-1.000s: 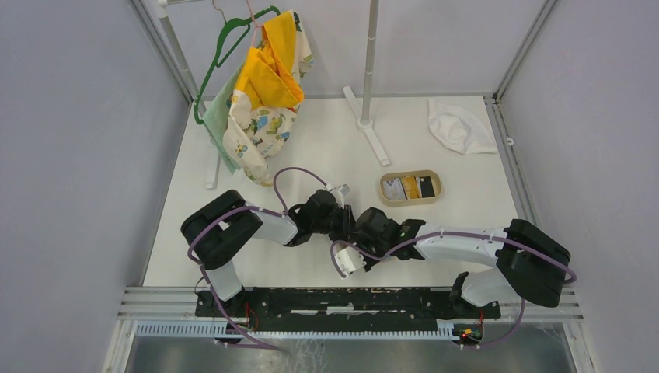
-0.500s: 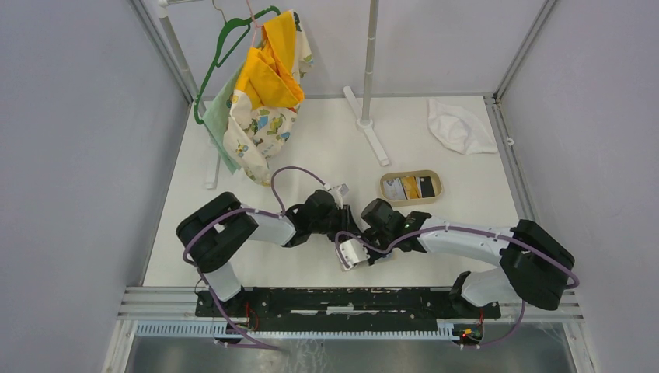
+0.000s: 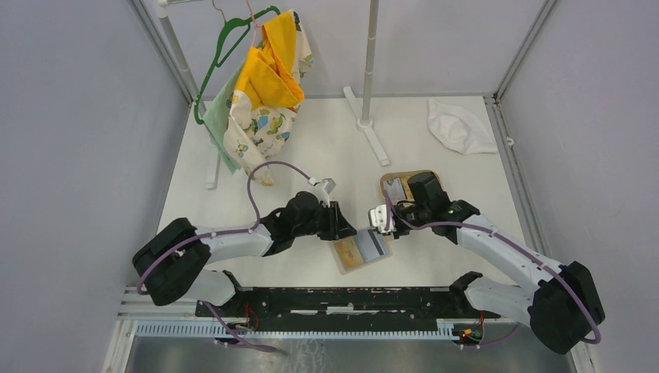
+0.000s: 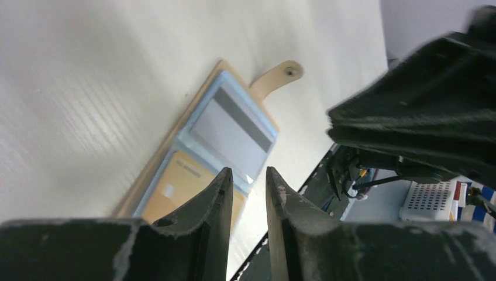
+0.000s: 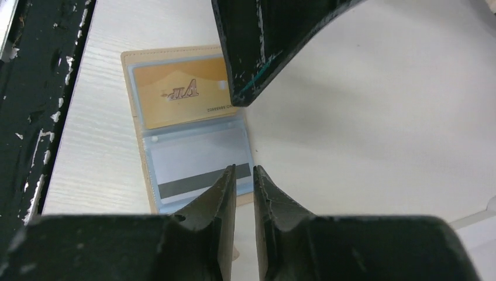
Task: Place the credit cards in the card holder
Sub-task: Insert the credit card into the card holder.
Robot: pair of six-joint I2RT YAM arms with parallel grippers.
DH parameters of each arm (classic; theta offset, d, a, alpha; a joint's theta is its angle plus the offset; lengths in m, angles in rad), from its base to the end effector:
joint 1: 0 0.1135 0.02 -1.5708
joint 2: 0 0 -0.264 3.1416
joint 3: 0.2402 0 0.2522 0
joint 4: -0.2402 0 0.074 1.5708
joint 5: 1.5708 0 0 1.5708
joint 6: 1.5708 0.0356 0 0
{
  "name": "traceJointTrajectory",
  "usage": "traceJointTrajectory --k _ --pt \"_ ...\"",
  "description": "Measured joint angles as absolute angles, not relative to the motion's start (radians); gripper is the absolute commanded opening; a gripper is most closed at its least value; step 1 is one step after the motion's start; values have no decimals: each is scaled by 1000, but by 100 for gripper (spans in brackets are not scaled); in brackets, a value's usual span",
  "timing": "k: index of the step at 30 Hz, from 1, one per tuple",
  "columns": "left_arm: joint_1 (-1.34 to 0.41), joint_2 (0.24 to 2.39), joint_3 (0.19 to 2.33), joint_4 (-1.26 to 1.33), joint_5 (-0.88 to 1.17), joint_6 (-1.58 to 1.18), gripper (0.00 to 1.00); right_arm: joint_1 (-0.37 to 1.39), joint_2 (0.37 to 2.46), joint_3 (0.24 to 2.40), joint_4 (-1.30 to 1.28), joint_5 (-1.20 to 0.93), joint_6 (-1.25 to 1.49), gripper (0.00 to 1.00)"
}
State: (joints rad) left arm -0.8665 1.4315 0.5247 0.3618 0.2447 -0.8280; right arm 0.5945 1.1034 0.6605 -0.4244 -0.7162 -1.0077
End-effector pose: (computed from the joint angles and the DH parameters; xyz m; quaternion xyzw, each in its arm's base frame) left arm 0.1711 -0.2147 0.1627 0.0765 0.8635 -0.4354 0.2427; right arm 0.1636 0.1388 0.2215 -0.7154 0.5252 0.2558 0.3833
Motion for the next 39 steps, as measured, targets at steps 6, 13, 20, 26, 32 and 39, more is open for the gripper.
traceJointTrajectory --k 6,13,20,26,32,39 --pt "-886 1217 474 361 192 -767 32 513 1105 607 -378 -855 -945 36" --pt "-888 973 381 368 159 -721 64 461 1166 590 -337 -882 -843 40" --pt "-888 918 367 292 25 -706 94 439 1192 589 -303 -871 -737 47" --pt "-888 971 330 304 46 -708 62 439 1256 609 -364 -862 -701 49" --pt "-888 979 314 373 117 -707 41 439 1278 590 -309 -862 -549 48" --pt "-888 1038 280 457 165 -709 28 439 1313 564 -240 -851 -342 48"
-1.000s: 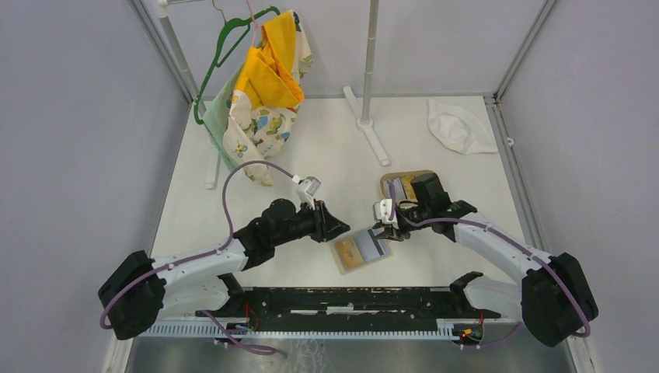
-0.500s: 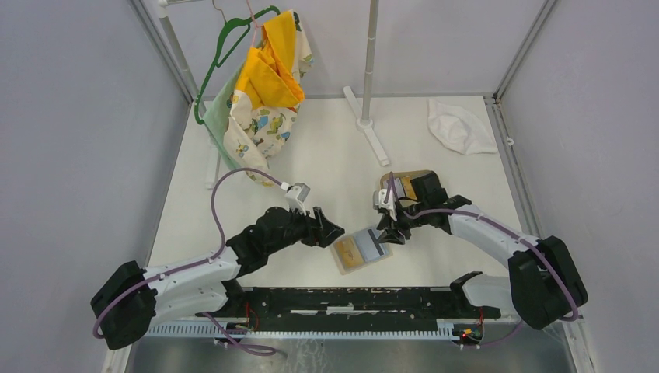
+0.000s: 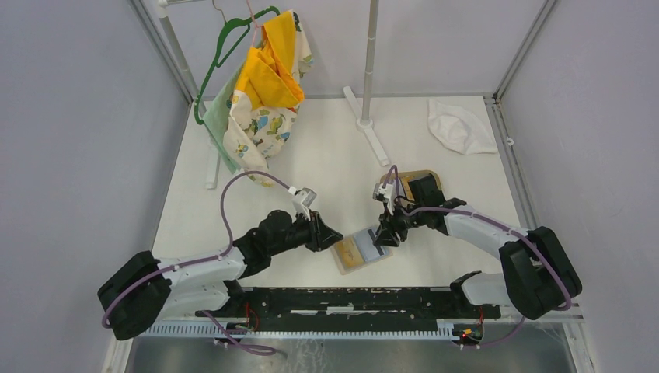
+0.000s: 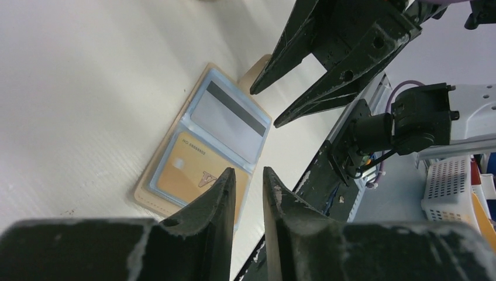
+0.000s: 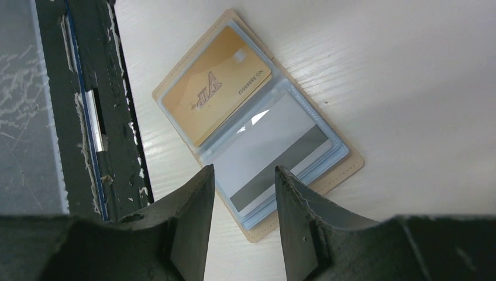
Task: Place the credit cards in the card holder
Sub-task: Insert the credit card into the card holder.
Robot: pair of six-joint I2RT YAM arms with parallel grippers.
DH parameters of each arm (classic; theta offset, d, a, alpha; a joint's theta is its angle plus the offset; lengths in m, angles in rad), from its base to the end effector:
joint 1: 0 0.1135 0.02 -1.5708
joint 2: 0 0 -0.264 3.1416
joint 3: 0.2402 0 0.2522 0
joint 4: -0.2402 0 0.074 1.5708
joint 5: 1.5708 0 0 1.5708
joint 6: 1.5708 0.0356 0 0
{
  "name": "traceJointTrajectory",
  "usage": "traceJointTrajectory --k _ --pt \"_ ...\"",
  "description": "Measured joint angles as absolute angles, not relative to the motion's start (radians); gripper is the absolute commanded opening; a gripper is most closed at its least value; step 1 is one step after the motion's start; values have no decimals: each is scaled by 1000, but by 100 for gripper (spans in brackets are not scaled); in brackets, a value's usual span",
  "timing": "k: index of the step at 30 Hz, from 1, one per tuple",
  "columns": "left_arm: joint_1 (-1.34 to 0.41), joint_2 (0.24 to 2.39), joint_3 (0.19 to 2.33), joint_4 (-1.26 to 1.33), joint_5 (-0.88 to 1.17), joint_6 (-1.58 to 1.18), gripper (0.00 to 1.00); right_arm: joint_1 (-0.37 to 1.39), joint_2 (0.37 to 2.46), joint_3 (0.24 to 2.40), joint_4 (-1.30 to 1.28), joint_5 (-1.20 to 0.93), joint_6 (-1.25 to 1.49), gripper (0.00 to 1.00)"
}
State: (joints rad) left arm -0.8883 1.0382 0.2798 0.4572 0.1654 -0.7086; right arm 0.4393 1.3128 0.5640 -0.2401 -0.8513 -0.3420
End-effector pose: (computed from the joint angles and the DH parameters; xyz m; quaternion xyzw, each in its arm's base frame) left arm 0.1274 -0.1661 0.1836 0.1208 0.7948 -0.4697 0.3648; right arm 0.1936 0.1206 0.1645 -0.4418 0.7617 0.4078 0.2417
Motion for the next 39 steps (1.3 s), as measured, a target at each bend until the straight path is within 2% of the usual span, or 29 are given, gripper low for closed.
traceJointTrajectory --k 7,22,39 --pt "-917 1166 278 548 194 -709 18 439 1364 564 -204 -807 -209 47" --pt "-1024 1372 350 593 164 -709 14 439 1412 565 -202 -740 -139 49" --pt "-1040 1549 434 555 88 -709 6 438 1449 583 -188 -751 -89 53"
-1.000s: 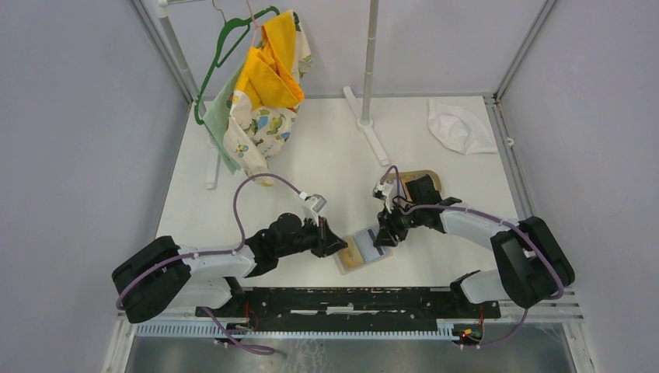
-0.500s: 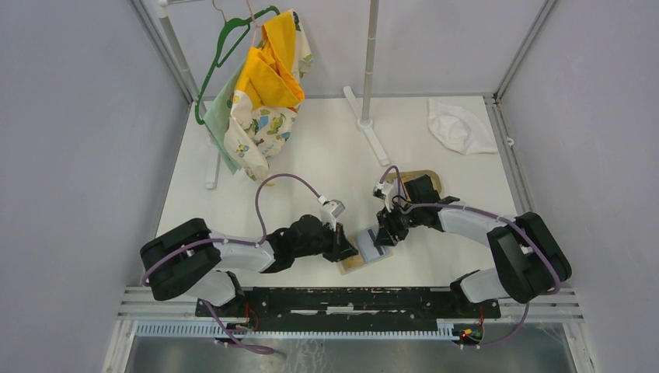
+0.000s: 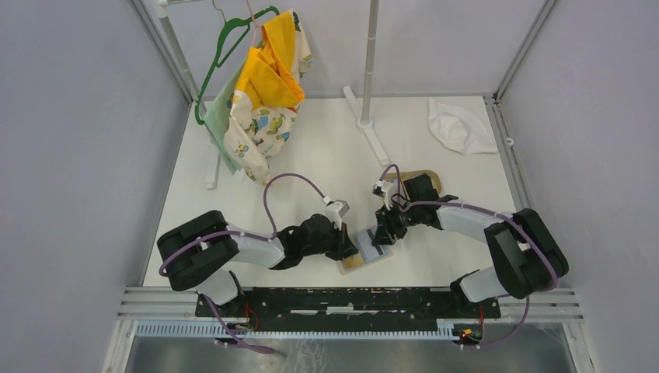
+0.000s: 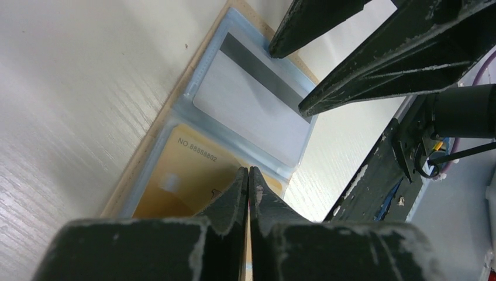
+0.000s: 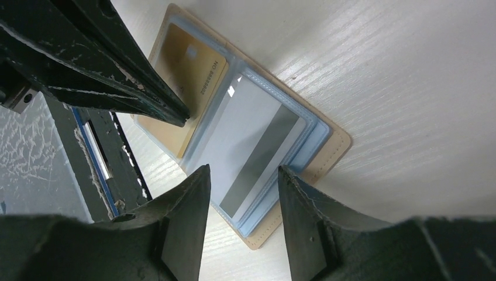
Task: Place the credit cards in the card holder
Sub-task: Insert the credit card into the card holder.
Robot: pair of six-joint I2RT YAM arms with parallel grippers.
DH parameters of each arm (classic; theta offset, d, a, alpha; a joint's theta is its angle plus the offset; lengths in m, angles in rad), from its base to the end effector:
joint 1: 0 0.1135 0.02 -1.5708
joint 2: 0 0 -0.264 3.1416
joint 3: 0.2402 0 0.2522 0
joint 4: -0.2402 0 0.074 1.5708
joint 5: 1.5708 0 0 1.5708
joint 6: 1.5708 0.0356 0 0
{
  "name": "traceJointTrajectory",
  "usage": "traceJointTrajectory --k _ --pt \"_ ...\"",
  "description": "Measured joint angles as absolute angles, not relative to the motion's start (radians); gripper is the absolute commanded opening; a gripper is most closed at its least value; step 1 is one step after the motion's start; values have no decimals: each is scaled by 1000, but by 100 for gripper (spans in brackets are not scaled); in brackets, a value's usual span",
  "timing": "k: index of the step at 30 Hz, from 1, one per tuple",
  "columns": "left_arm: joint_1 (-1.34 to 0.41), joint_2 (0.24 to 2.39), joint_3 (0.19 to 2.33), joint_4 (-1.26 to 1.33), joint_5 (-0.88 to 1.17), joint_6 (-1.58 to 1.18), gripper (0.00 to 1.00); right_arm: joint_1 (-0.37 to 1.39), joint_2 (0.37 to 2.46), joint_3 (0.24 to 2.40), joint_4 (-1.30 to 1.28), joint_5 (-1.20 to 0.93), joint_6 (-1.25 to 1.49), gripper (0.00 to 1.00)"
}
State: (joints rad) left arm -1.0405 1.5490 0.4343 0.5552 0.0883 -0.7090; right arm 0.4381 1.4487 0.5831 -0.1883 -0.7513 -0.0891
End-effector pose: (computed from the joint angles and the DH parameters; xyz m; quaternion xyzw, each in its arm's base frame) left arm 0.1332 -0.2334 0.1258 0.1653 0.8585 -0.3961 0.2806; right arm 0.2086 0.1246 0.1409 -0.3249 0.8439 0.3906 0.1726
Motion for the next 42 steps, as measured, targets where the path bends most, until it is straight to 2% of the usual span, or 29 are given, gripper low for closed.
traceJointTrajectory --k 8,27,36,42 --pt "-1040 1571 458 549 60 -709 4 437 1450 587 -179 -740 -77 57" --pt "-1040 1606 482 558 53 -709 2 420 1456 587 -170 -736 -79 54" --pt "-1040 1609 485 558 53 -709 2 406 1339 580 -159 -778 -102 53" --pt "-1040 1611 487 558 53 -709 2 405 1400 580 -155 -803 -94 51"
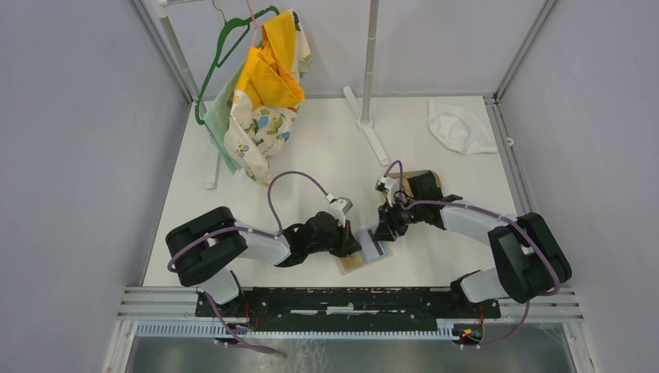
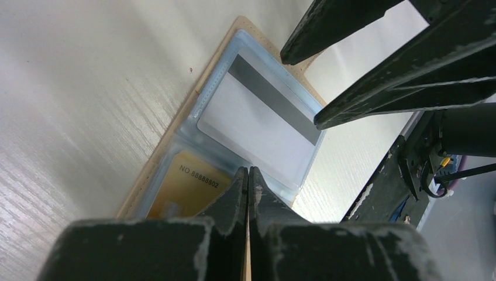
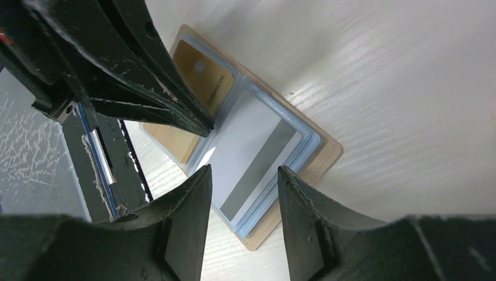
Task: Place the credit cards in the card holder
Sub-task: Insert the credit card into the card holder.
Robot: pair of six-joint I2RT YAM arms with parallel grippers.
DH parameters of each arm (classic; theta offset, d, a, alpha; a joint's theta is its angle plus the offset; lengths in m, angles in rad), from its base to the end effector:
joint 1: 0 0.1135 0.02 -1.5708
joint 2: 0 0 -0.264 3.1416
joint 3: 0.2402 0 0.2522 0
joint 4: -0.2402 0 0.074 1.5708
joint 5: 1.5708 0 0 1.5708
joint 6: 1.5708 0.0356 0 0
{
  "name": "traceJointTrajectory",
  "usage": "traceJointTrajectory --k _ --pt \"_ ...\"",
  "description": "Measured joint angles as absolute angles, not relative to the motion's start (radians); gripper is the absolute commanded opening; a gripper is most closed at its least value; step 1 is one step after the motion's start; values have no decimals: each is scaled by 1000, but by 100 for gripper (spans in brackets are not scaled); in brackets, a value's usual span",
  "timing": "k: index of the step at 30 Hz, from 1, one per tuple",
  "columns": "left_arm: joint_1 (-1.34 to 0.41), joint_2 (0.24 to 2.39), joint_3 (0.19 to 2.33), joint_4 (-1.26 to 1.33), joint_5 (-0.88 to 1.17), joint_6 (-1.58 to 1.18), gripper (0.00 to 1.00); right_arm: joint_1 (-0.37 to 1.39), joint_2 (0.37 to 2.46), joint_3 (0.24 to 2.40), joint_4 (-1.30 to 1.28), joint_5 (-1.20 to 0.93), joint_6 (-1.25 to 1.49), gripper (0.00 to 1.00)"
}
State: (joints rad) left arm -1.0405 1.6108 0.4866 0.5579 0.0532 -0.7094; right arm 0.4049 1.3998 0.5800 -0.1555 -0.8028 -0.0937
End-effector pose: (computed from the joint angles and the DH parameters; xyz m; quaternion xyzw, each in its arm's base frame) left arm 0.1415 -0.2450 0.1235 0.1570 0.8621 -0.3843 0.2906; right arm 0.2119 0.1187 0.1538 -0.3282 0.8245 0.4109 0.2089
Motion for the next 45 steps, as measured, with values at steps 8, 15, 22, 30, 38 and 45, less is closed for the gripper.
traceJointTrajectory --k 8,15,22,30,38,45 --pt "-1040 1613 488 558 53 -709 2 405 1455 580 -159 -772 -82 51" --pt "-1040 1615 489 558 53 -709 2 405 1472 580 -147 -788 -67 51" --pt "-1040 1618 491 558 53 -709 2 405 1494 580 -131 -839 -43 50" --pt "-1040 1619 492 559 54 -709 2 403 1502 580 -116 -867 -19 50" --pt "-1040 1619 492 558 54 -709 2 391 1503 575 -75 -908 24 50" --pt "-1041 1619 492 557 54 -709 2 390 1502 572 -20 -974 63 48"
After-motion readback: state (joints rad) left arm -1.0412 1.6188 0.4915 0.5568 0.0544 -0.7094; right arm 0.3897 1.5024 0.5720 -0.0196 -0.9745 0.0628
